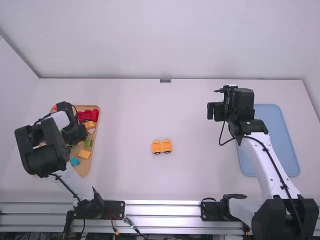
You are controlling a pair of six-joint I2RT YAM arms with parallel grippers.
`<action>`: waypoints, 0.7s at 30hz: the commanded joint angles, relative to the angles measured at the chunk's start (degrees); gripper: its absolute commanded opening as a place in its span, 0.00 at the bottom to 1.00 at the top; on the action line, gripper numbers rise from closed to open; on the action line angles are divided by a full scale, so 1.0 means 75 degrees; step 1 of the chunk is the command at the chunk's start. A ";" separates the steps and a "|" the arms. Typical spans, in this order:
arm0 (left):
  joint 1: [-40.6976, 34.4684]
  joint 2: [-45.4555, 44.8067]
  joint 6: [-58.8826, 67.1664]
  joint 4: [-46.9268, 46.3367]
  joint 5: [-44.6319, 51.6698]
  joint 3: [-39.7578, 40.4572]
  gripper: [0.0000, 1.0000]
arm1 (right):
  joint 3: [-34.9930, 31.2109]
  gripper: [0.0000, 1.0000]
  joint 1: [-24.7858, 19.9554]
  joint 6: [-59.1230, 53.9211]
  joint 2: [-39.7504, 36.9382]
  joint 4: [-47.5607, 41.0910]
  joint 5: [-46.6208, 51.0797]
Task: Assemble lego blocks to make yellow taxi
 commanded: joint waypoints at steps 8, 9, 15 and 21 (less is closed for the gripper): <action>0.0026 -0.0184 0.0079 -0.0743 0.0350 0.0481 0.08 | 0.0315 0.99 0.0038 0.0038 0.0044 0.0009 -0.0248; 0.0026 -0.0265 0.0085 -0.0746 0.0382 0.0481 0.09 | 0.0315 0.99 0.0038 0.0035 0.0044 0.0029 -0.0344; -0.0239 -0.1323 0.0364 -0.0554 0.1381 0.0396 0.14 | 0.0312 0.99 0.0061 0.0032 0.0187 0.0697 -0.1909; -0.1201 -0.2276 0.1128 0.0111 0.2675 0.0067 0.17 | 0.0312 1.00 0.0443 0.0032 0.1160 0.1827 -0.2821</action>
